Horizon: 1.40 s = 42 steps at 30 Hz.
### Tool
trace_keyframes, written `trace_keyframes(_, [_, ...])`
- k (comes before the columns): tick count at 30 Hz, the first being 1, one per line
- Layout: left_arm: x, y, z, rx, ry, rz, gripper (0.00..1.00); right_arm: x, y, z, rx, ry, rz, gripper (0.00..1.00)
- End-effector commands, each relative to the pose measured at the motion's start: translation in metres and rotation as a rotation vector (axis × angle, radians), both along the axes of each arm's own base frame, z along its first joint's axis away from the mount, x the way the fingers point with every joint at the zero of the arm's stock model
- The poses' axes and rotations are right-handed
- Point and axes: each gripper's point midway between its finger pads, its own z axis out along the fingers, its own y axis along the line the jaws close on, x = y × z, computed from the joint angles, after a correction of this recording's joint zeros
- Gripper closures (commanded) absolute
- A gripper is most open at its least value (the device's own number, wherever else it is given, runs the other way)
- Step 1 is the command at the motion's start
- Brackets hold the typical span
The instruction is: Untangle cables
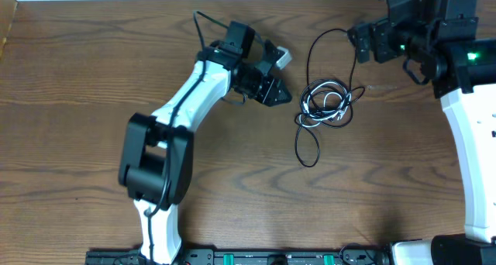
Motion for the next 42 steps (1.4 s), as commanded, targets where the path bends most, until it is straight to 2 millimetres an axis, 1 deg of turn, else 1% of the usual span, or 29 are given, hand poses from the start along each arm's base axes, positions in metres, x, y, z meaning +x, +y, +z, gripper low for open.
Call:
trace_keyframes(1, [0.002, -0.004, -0.005, -0.022, 0.019, -0.012, 0.63, -0.001, 0.001, 0.014, 0.011, -0.038, 0.018, 0.01])
trace_keyframes(6, [0.005, -0.008, -0.005, -0.031, 0.022, 0.008, 0.63, 0.0, 0.003, 0.016, 0.017, -0.048, 0.03, 0.01])
trace_keyframes(9, [0.005, -0.016, -0.005, -0.022, -0.006, -0.005, 0.63, -0.002, 0.008, 0.017, 0.031, -0.045, 0.055, 0.01])
trace_keyframes(13, [0.003, -0.024, -0.017, 0.068, -0.054, -0.007, 0.63, -0.003, 0.01, 0.017, 0.04, -0.044, 0.07, 0.01])
trace_keyframes(16, [0.001, -0.035, -0.015, 0.063, -0.074, -0.021, 0.64, -0.003, 0.01, 0.017, 0.04, -0.044, 0.07, 0.01])
trace_keyframes(19, [0.006, -0.035, -0.017, 0.08, -0.091, 0.002, 0.64, -0.003, 0.01, 0.017, 0.04, -0.043, 0.07, 0.01])
trace_keyframes(22, [0.006, -0.036, -0.018, 0.08, -0.091, 0.001, 0.64, -0.004, 0.012, 0.017, 0.035, -0.045, 0.089, 0.01])
trace_keyframes(25, [0.006, -0.035, -0.025, 0.087, -0.077, 0.0, 0.64, -0.004, 0.013, 0.017, 0.04, -0.044, 0.091, 0.01])
trace_keyframes(27, [0.004, -0.036, -0.032, 0.089, -0.059, -0.001, 0.64, -0.003, 0.009, 0.016, 0.036, -0.044, 0.079, 0.01])
trace_keyframes(32, [-0.002, -0.04, -0.049, 0.073, -0.003, -0.021, 0.63, -0.001, -0.009, 0.015, 0.029, -0.038, 0.032, 0.01])
trace_keyframes(35, [-0.003, -0.041, -0.057, 0.078, 0.008, -0.024, 0.64, -0.001, -0.015, 0.015, 0.041, -0.034, 0.027, 0.01])
trace_keyframes(42, [-0.004, -0.047, -0.055, 0.061, -0.001, -0.036, 0.64, -0.001, -0.015, 0.016, 0.047, -0.039, 0.034, 0.01])
